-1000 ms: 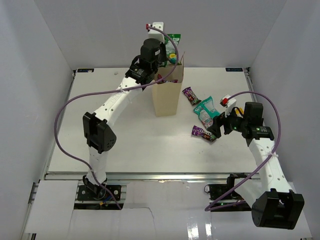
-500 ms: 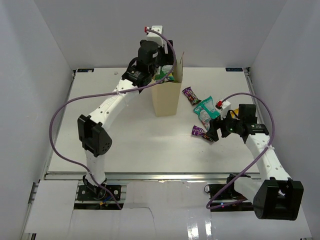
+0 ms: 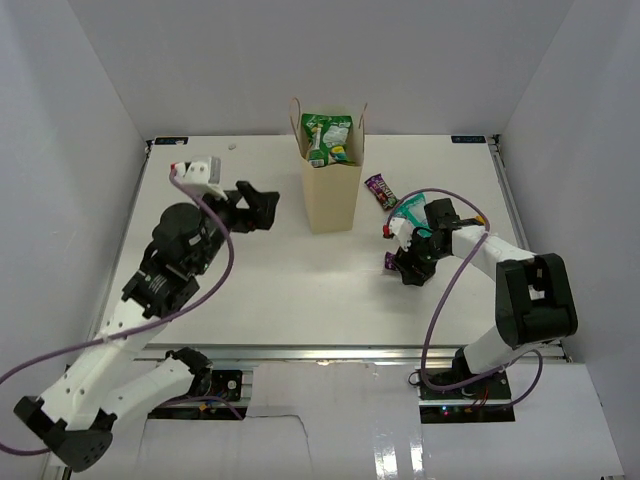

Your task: Place the snacks into the paper bag

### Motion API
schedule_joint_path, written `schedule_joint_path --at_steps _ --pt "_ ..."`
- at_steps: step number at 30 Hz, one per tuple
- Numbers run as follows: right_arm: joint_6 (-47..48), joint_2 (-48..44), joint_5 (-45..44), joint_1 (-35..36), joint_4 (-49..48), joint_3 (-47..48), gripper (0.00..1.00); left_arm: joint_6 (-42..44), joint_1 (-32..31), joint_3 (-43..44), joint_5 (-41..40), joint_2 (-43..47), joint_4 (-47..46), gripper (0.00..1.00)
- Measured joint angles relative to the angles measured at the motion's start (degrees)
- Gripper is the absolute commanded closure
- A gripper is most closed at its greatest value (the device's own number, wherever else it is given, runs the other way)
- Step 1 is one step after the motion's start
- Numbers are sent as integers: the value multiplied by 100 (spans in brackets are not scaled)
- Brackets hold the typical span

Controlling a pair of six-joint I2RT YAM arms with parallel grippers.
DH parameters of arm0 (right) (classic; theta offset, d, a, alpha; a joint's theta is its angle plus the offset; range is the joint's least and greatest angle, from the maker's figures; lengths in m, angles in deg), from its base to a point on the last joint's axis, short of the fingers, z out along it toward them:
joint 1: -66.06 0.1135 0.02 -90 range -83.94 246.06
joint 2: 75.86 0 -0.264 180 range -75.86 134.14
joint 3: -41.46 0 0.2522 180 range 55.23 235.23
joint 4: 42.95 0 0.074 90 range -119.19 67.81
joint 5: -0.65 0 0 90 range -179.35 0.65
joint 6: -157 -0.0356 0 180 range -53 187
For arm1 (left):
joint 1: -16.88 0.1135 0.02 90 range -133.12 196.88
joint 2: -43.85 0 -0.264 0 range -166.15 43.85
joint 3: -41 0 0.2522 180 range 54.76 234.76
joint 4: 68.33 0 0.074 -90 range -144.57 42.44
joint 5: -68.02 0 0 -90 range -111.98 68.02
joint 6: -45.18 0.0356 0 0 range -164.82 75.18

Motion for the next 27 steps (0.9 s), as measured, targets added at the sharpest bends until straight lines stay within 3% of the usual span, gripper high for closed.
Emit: schedule_joint_path --at_steps 1,2,5,8,13,19,23,27 --pt "46 146 -114 44 -52 66 36 -190 7 -389 -44 400 83 2" --pt "52 284 -245 94 -101 146 49 -361 7 -710 -68 713 205 2" --pt "98 426 -391 173 -164 282 72 -1012 9 -1692 -92 1602 586 2" --pt "105 400 -422 210 -160 304 84 -1626 9 -2490 -96 2253 909 2" --pt "129 -326 -170 223 33 81 91 -2251 9 -3021 -114 2638 1161 2" --pt "133 -1515 769 223 603 479 92 -2367 15 -3032 24 2179 859 2" --pt "-326 -1534 1320 411 645 1937 92 -2361 20 -3056 227 1773 592 2" --pt "-1283 -949 1344 758 -13 3814 92 -2363 20 -3163 413 1644 398 2"
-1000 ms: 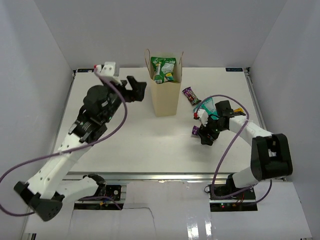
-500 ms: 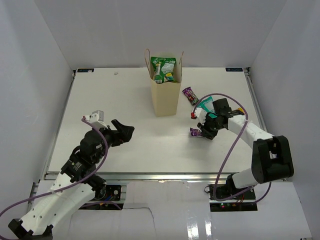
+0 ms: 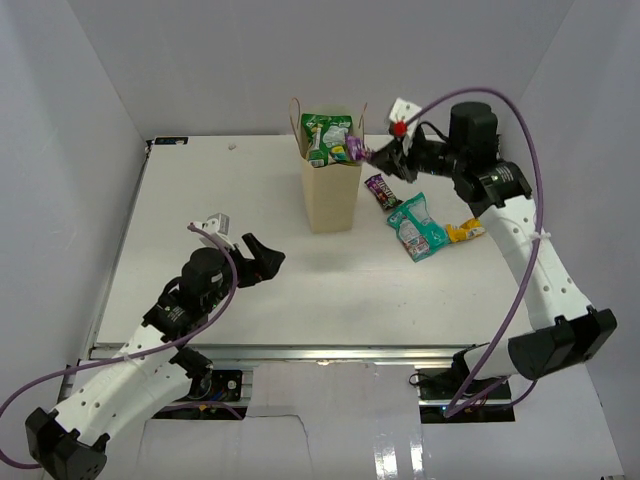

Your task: Place the snacks into the paper bag

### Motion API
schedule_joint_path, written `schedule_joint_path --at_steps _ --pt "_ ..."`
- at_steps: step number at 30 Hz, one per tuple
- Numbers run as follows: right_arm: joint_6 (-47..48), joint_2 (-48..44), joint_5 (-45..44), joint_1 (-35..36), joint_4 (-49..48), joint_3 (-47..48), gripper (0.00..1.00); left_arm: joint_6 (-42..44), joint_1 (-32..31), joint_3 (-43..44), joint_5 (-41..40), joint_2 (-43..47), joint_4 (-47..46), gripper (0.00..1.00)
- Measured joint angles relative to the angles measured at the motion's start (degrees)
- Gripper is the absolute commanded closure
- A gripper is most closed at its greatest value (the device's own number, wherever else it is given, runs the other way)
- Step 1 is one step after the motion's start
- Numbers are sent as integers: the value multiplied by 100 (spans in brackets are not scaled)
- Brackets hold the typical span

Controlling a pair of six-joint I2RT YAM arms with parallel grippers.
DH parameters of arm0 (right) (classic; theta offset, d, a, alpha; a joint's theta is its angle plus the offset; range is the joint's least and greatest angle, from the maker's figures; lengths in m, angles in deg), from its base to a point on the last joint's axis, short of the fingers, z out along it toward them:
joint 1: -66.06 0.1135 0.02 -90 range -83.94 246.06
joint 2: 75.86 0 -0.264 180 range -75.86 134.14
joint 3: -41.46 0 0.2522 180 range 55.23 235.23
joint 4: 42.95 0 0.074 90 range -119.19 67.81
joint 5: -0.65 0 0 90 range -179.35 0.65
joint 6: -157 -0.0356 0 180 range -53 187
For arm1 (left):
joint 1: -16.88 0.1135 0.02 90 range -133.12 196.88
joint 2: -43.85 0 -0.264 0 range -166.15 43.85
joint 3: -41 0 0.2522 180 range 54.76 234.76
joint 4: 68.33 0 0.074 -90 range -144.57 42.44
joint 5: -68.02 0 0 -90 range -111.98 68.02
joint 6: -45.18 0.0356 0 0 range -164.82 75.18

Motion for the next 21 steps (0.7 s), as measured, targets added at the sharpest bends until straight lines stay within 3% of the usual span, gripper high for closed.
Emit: schedule_joint_path --at_steps 6,14,18,20,21 --pt "-1502 1357 -1110 551 -1252 1897 92 -66 2 -133 205 118 -173 2" --pt "-2507 2846 -2581 922 -1904 2369 92 -199 2 -238 273 533 -120 2" --pt "-2638 2940 -3045 1073 -1996 2188 81 -221 2 -238 273 560 -81 2" --pt "-2649 2887 -3279 1132 -2149 2020 68 -223 2 -238 273 557 -59 2" --pt "-2651 2841 -3368 1161 -2184 1921 56 -223 2 -238 273 560 -48 2"
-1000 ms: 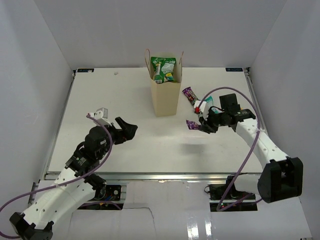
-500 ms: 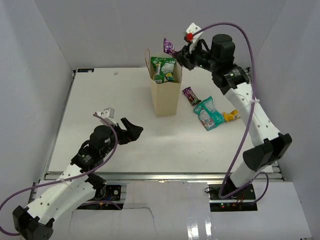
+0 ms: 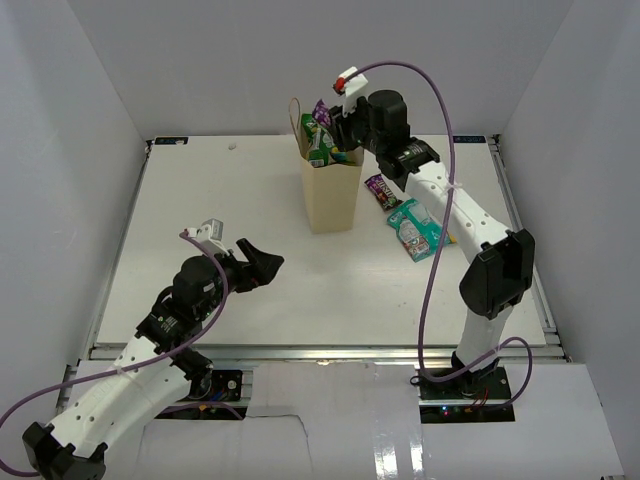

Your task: Place the snacks into the paper bag

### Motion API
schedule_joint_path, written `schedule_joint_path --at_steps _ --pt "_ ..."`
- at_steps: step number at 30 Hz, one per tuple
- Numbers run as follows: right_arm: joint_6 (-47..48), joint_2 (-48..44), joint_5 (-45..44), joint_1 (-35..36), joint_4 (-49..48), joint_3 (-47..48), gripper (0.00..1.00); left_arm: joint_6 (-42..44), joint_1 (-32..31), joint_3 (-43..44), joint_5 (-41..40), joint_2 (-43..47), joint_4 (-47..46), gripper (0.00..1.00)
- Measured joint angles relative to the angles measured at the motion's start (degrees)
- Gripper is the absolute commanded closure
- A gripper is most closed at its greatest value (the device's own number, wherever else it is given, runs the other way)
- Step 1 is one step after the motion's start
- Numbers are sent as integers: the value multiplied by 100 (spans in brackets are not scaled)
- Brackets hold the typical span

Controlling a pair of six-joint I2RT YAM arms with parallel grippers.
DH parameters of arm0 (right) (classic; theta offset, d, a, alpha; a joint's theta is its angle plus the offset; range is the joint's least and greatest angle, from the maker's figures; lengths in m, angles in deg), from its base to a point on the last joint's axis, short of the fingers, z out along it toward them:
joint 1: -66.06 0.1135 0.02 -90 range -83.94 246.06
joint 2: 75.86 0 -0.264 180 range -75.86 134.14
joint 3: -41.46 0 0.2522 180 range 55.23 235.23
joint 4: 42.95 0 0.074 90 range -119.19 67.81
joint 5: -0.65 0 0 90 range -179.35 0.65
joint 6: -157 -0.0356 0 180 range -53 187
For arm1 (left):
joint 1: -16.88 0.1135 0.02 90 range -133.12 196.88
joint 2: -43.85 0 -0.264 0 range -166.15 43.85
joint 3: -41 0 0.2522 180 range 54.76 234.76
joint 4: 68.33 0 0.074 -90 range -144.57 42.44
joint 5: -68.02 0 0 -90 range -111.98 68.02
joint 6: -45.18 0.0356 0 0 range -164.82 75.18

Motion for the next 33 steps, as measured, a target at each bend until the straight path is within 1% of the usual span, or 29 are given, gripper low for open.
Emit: schedule_joint_path --at_steps 1,3,4,5,6,8,9,11,13,16,18,19,21,24,26,30,32,33 --pt "9 -57 -72 13 -33 -118 49 0 0 -2 0 0 4 2" --pt "55 -201 -129 15 -90 -361 38 -2 0 -2 0 -2 4 2" --pt "81 -310 -111 11 -87 -509 36 0 0 -2 0 -7 2 2" --pt "107 -433 -50 9 -70 -632 29 0 0 -2 0 -17 2 2" --pt "149 -551 17 -2 -48 -734 27 0 0 -2 2 -33 2 2" --pt "264 -885 321 -42 74 -916 23 4 0 -2 2 -74 2 2" --pt "356 -1115 525 -85 186 -1025 23 4 0 -2 2 -98 2 2" --pt "503 -1639 984 -195 321 -1259 22 13 0 -2 2 -144 2 2" --pt "588 -2291 1427 -417 376 -1725 19 39 0 -2 2 -181 2 2" --pt "695 -3115 1725 -1073 391 -2673 3 90 0 -2 0 -223 -2 2" --pt "741 -3287 1543 -1499 479 -3285 8 125 0 -2 0 -267 -7 2" --pt "737 -3198 1360 -1644 516 -3512 10 149 0 -2 0 -308 -15 2" --pt "636 -2675 848 -1869 673 -3803 10 197 2 -2 4 -420 -63 2" --pt "538 -1416 0 -2026 883 -3965 10 249 2 0 66 -658 -151 2" --pt "540 -828 -280 -2129 1014 -4006 10 267 2 0 131 -789 -175 2" --pt "621 -448 -459 -2273 1043 -3952 7 262 2 0 201 -789 -177 2" --pt "667 -304 -389 -2352 1045 -3740 0 238 2 -2 212 -691 -170 2" --pt "691 -212 -319 -2380 1027 -3613 6 212 2 -2 212 -616 -170 2"
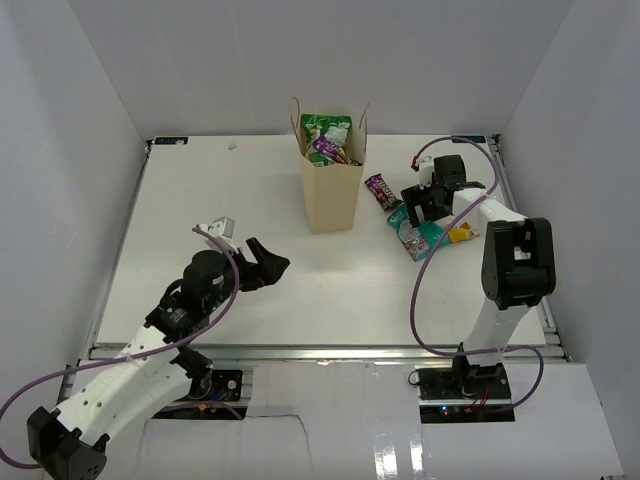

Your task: Place the snacks into the paper bag

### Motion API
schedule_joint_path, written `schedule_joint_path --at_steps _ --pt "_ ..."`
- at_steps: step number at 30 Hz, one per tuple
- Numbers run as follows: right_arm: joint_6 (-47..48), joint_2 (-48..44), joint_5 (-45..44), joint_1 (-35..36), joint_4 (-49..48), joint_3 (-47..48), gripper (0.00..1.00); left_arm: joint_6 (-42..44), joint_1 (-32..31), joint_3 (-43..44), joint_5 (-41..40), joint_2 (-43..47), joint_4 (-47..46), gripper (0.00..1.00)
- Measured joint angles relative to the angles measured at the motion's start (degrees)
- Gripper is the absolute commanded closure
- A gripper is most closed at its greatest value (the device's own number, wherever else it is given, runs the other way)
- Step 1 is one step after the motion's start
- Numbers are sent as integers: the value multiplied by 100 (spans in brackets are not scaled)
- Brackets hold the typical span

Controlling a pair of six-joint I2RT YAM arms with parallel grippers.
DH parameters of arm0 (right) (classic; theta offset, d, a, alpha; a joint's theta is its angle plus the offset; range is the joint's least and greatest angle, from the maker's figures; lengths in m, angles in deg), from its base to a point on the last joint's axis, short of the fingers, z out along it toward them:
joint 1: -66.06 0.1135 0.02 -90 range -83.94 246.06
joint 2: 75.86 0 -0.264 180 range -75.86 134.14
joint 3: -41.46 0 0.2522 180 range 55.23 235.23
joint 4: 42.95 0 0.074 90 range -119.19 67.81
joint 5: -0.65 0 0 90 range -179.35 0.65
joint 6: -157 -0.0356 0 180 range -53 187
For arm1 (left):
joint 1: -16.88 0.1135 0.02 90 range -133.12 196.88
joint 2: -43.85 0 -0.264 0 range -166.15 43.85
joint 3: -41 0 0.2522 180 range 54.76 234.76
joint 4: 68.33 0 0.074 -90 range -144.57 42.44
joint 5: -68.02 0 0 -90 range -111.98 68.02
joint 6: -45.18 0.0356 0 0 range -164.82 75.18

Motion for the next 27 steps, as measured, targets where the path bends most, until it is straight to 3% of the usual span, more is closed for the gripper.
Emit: schedule_joint_path --at_steps 4,9,13,16,20,23,27 --pt "188 402 448 -125 -37 363 31 -101 0 -9 -11 319 22 2" --pt "313 684 1217 -308 155 514 48 -168 0 -9 -59 411 59 2" --pt "428 678 1657 -446 256 520 81 -168 0 -9 -59 245 92 2" --pt "507 608 1915 -542 291 487 92 -166 0 -9 -52 96 101 2" --pt "769 243 2463 -695 354 120 92 -164 0 -9 -46 66 103 2" --pt "1014 -638 3128 -861 498 -345 92 -162 0 -9 -46 103 101 2" --pt "960 -1858 3971 -846 509 -247 92 -142 0 -9 -48 140 79 2"
